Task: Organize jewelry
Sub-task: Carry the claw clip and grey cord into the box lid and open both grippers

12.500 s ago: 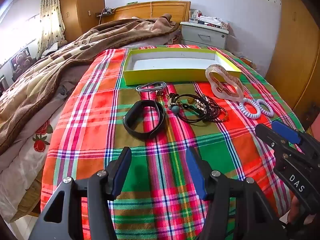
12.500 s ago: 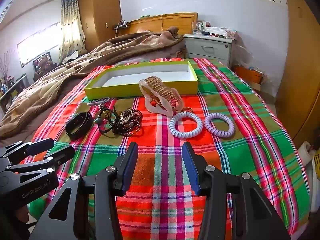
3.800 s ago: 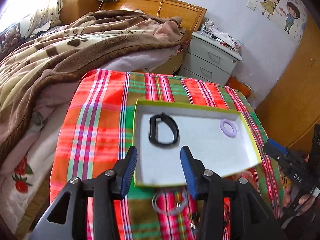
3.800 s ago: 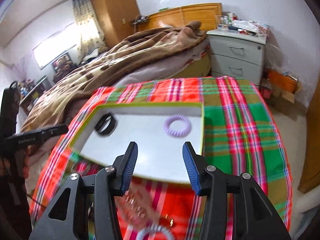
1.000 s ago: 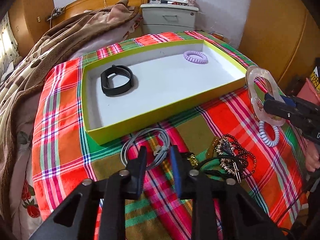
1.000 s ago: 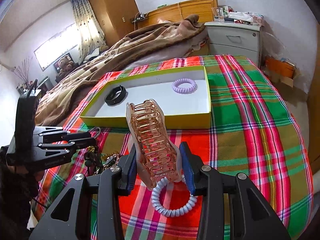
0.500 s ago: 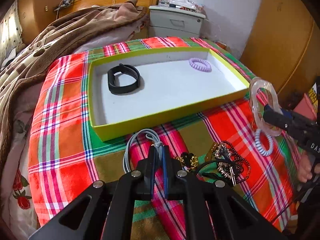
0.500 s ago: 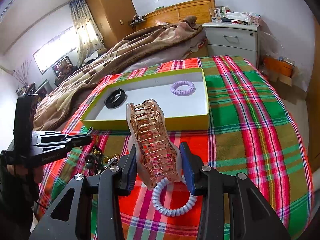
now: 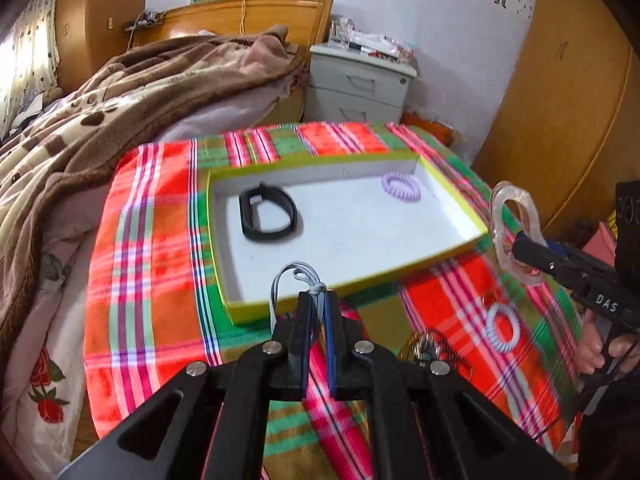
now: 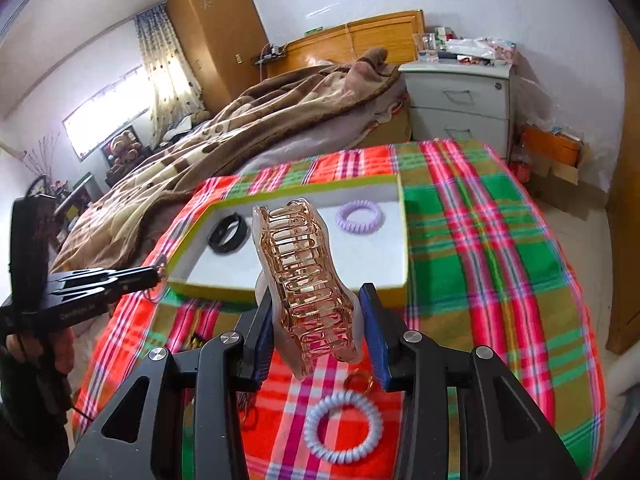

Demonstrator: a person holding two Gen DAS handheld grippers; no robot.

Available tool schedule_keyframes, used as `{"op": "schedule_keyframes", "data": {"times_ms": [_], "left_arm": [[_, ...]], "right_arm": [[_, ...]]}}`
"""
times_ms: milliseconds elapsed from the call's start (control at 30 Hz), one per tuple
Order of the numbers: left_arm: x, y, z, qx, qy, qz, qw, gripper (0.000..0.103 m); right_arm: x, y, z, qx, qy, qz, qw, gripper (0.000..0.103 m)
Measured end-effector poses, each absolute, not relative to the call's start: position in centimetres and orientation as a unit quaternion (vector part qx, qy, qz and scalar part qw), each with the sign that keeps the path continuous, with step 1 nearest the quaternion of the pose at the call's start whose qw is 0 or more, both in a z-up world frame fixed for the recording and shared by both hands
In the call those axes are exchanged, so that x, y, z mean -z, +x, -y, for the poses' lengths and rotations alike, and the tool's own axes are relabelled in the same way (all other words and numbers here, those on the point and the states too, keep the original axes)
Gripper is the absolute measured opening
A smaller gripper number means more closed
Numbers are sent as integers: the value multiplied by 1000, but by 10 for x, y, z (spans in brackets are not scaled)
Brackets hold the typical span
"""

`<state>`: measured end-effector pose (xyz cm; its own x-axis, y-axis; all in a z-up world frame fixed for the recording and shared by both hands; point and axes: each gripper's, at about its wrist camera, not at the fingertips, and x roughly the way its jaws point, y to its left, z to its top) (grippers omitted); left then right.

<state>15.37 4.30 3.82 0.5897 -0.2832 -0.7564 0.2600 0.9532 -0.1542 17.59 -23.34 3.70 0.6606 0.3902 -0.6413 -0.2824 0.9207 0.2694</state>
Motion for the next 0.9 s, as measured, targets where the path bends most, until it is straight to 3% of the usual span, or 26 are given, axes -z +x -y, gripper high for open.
{"op": "schedule_keyframes", "data": {"times_ms": [333, 900], "left_arm": [[-60, 206, -24, 182, -23, -412, 893, 6], [-23, 290, 8, 175, -5, -457, 872, 6]], "right_arm": [[-30, 233, 230, -185, 97, -409, 888, 41], [6, 309, 226, -205, 130, -480, 843, 41]]}}
